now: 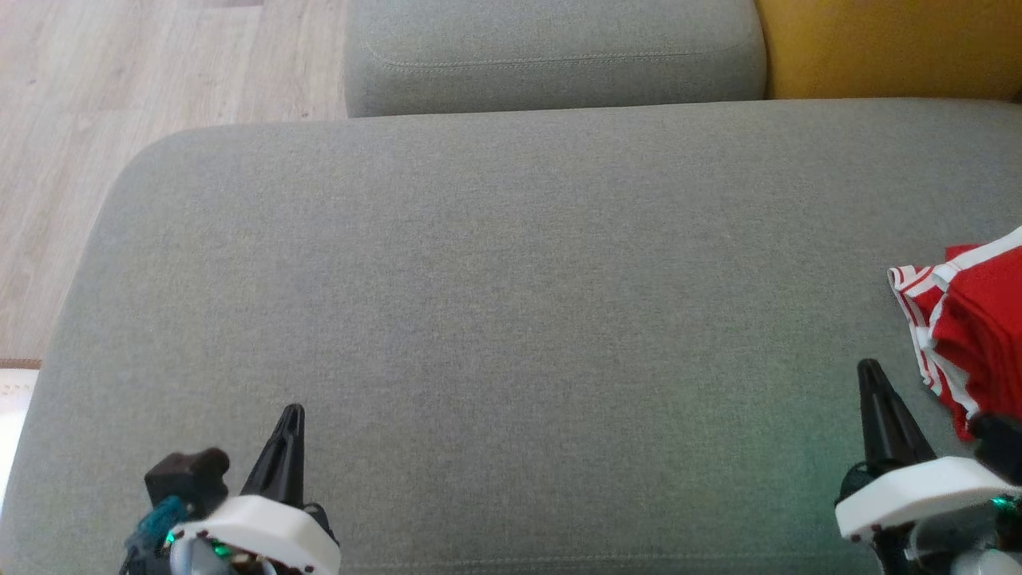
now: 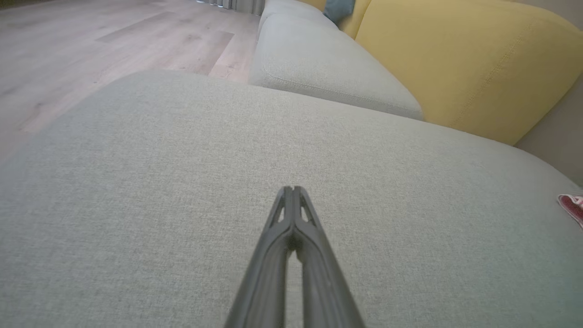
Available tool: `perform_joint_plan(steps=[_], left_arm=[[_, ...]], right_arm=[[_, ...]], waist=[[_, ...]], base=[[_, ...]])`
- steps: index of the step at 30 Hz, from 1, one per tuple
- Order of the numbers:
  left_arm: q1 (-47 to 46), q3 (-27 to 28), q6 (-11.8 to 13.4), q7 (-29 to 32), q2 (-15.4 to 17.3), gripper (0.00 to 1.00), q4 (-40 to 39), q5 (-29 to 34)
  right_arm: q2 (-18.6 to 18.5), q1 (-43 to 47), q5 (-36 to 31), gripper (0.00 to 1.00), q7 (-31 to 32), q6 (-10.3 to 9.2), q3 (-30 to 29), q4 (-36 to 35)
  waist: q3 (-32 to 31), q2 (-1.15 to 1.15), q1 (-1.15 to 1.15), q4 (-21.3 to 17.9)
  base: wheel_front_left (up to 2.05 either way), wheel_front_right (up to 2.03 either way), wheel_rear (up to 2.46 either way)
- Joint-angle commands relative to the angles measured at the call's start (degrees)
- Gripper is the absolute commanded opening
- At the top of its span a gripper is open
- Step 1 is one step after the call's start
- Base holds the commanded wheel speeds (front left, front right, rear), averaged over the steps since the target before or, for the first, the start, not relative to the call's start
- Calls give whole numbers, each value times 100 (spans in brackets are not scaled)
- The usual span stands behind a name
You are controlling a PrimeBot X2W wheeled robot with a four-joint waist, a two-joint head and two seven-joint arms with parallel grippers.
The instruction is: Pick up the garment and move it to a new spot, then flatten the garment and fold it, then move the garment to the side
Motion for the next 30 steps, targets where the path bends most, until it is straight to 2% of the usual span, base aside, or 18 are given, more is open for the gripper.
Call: perform_joint_plan(steps=[1, 30], left_arm=[[-339, 193, -63, 55, 20, 0, -126, -195], [-526, 749, -483, 403, -213, 0, 76, -1903]], right_arm=[[-13, -281, 223, 0, 13, -1, -8, -143], [-21, -552, 2094, 0, 33, -2, -28, 236]], waist=[[1, 0, 0, -1], [14, 0, 0, -23]], base=[[0, 0, 0], [0, 0, 0]])
